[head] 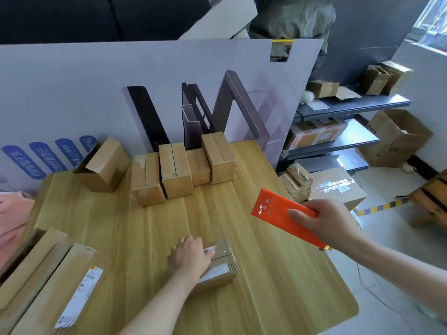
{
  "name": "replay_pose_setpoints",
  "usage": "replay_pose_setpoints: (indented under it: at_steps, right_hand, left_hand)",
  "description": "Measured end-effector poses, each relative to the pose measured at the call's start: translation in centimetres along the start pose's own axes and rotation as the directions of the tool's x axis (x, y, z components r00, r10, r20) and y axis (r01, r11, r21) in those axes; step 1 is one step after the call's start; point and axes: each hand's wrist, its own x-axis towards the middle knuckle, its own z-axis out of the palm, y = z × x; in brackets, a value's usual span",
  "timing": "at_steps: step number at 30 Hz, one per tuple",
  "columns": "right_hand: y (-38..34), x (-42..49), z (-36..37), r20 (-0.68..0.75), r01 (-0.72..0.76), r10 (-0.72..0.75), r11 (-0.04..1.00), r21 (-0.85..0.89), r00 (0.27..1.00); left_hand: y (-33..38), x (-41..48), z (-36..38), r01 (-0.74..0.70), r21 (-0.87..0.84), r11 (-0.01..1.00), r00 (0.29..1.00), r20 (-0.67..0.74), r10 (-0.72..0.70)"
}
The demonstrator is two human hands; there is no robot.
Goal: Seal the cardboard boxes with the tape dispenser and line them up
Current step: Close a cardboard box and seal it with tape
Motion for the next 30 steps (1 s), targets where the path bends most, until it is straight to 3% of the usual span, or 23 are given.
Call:
replay_pose_setpoints:
  at_steps: [2,4,5,7,9,12,16,24,30]
  right_hand:
    - [-0.6,-0.4,-1.2,-0.018,0.031,-0.030,0.996,0.086,0.999]
    - [-1.3,-0.7,-2.0,-0.048,0.062,-0.054,0.981,0.182,0.997]
    - [-1.7,-0.9,-2.4,-0.065,0.077,-0.064,0.970,0.230,0.996]
    - [-2.6,-0.9,-3.1,-0.116,0.131,-0.102,0.949,0.287,0.988]
    - [-3.7,-1.0,-4.2,-0.190,0.210,-0.156,0.929,0.305,0.969]
    - [-5.6,-1.3,-6.3,-0.306,0.348,-0.243,0.866,0.360,0.921]
    - [-7.9,-1.3,-9.3,-0.469,0.524,-0.347,0.787,0.325,0.812]
    - [-13.6,-0.8,-16.1,-0.617,0.723,-0.476,0.650,0.234,0.627]
    - [-16.1,-0.1,-19.0,-0.668,0.760,-0.499,0.632,0.155,0.551]
  left_hand:
    - [-0.1,0.2,-1.2,0.083,-0.140,0.987,0.996,0.027,-0.080]
    - [1.1,0.6,-4.0,0.061,-0.422,0.905,0.998,0.019,-0.059]
    - [2.2,0.6,-6.3,0.018,-0.596,0.803,1.000,0.003,-0.021]
    - [4.5,-0.1,-12.3,-0.060,-0.876,0.479,0.997,-0.032,0.066]
    - [6.3,-1.8,-18.7,-0.116,-0.967,0.226,0.981,-0.076,0.180]
    - [7.5,-4.5,-25.8,-0.212,-0.975,0.061,0.936,-0.185,0.301]
    - [7.9,-7.1,-31.3,-0.336,-0.941,0.031,0.876,-0.301,0.376]
    - [7.1,-9.7,-39.3,-0.525,-0.850,-0.034,0.803,-0.508,0.312]
    - [5.9,-10.7,-43.1,-0.689,-0.723,0.056,0.703,-0.647,0.296]
